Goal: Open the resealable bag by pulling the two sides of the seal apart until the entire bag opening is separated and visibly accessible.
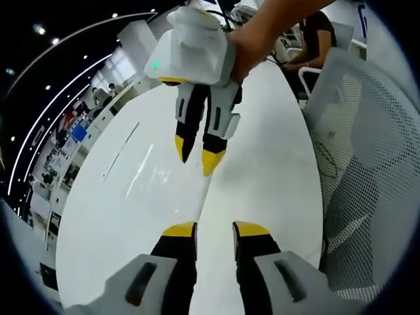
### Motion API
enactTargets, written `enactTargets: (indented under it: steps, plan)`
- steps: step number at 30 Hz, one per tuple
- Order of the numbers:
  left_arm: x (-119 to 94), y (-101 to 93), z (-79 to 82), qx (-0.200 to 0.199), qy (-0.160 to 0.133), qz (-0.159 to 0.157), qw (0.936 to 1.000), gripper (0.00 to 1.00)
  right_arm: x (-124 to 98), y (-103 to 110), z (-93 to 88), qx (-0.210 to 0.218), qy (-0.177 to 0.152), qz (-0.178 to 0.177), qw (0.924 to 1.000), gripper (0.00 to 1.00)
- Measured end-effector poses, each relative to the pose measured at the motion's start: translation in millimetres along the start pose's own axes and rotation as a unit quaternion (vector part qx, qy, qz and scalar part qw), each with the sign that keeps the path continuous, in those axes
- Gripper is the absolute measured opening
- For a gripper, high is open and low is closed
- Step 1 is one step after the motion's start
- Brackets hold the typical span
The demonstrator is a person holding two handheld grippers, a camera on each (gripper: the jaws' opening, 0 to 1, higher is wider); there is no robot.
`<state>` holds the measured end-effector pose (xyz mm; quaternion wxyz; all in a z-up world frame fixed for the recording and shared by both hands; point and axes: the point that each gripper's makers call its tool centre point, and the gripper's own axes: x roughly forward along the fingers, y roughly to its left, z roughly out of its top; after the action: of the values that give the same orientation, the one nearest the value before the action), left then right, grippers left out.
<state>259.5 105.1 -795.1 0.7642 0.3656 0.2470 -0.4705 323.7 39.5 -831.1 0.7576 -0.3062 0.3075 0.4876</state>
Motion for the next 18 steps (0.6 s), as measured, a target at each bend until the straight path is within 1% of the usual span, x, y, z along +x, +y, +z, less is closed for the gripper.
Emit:
enactTargets:
  steps: [3, 5, 7, 9, 11, 14, 18]
  plan:
    - [-2.1, 1.0, -3.0, -0.008, -0.002, 0.003, 1.0, 0.2, -6.6, -0.7, 1.9, 0.014, -0.011, -0.003, 0.9998, 0.38]
    - [-2.8, 1.7, -4.5, -0.014, -0.002, 0.004, 0.9999, 0.22, -11.7, -1.2, 2.1, 0.027, -0.018, -0.007, 0.9994, 0.41]
    - [-5.2, 5.7, -5.4, -0.028, -0.005, 0.012, 0.9995, 0.25, -16.3, -1.3, 1.5, 0.031, -0.024, -0.01, 0.9992, 0.44]
    - [-7.1, 7.8, -5.1, -0.043, -0.01, 0.016, 0.9989, 0.27, -20.6, -0.5, -0.3, 0.041, -0.035, -0.014, 0.9984, 0.52]
    - [-8.9, 8.8, -3.7, -0.045, -0.013, 0.019, 0.9987, 0.28, -25.7, 1.7, -5.0, 0.048, -0.04, -0.016, 0.9979, 0.58]
    - [-10.4, 9.5, -2.7, -0.05, -0.017, 0.023, 0.9984, 0.34, -32.5, 4.1, -12.4, 0.066, -0.046, -0.019, 0.9966, 0.64]
    - [-11.4, 9.0, -6.3, -0.058, -0.015, 0.028, 0.9978, 0.46, -42.8, 8.0, -19.2, 0.092, -0.055, -0.026, 0.9939, 0.75]
